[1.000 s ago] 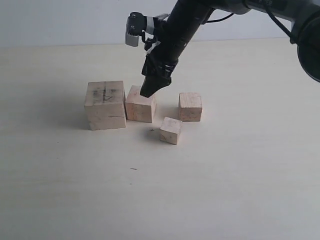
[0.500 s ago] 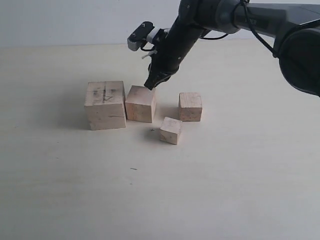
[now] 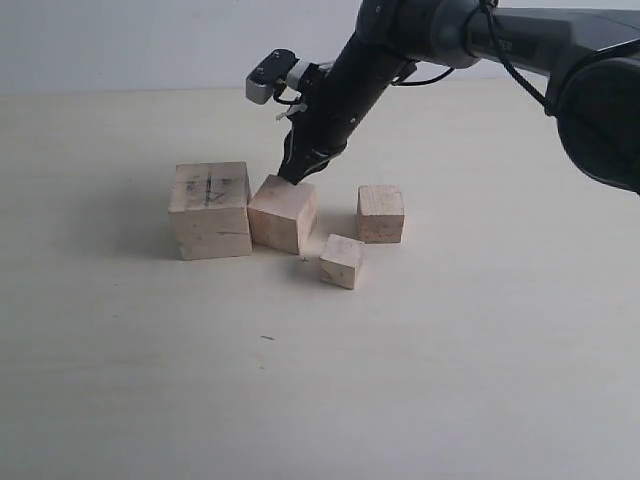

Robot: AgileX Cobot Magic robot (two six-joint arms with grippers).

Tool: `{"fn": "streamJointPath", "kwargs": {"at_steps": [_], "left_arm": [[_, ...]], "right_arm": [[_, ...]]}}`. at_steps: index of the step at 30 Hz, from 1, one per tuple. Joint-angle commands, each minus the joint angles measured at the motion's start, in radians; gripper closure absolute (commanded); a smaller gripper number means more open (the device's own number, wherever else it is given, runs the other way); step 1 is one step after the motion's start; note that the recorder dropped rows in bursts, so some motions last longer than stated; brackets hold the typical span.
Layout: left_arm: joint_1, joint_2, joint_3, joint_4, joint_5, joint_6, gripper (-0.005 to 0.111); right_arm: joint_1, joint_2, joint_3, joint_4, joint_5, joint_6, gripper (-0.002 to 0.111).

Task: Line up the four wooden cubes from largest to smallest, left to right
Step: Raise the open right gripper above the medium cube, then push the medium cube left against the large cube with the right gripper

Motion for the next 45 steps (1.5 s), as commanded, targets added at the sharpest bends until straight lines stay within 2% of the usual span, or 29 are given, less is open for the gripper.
{"fn": "streamJointPath", "kwargs": {"at_steps": [1,2,4,12,25,37,45], "left_arm": [[-0.005,-0.006,0.002,0.002,-0.011,0.000,0.107],[-0.005,-0.006,0.002,0.002,-0.011,0.000,0.107],[-0.005,-0.006,0.002,0.002,-0.011,0.000,0.107],[-0.005,-0.006,0.002,0.002,-0.011,0.000,0.107],[-0.005,-0.006,0.002,0.002,-0.011,0.000,0.107],[-0.005,-0.006,0.002,0.002,-0.011,0.000,0.107],[-0.005,-0.006,0.002,0.002,-0.011,0.000,0.107]], "right_arm": [[0.001,-0.038,-0.003,-0.107,-0.010,0.050,0.108],[0.001,-0.065,-0.003,-0.198,-0.020,0.170,0.108],[-0.004,-0.098,-0.003,-0.253,-0.007,0.299,0.108],[-0.005,-0.107,-0.003,-0.251,0.159,0.449,0.108],[-0.005,-0.080,-0.003,-0.248,0.174,0.493,0.108],[-0.004,-0.059,-0.003,-0.278,0.174,0.621,0.108],[-0.004,-0.022,-0.003,-0.204,0.174,0.629,0.108]]}}
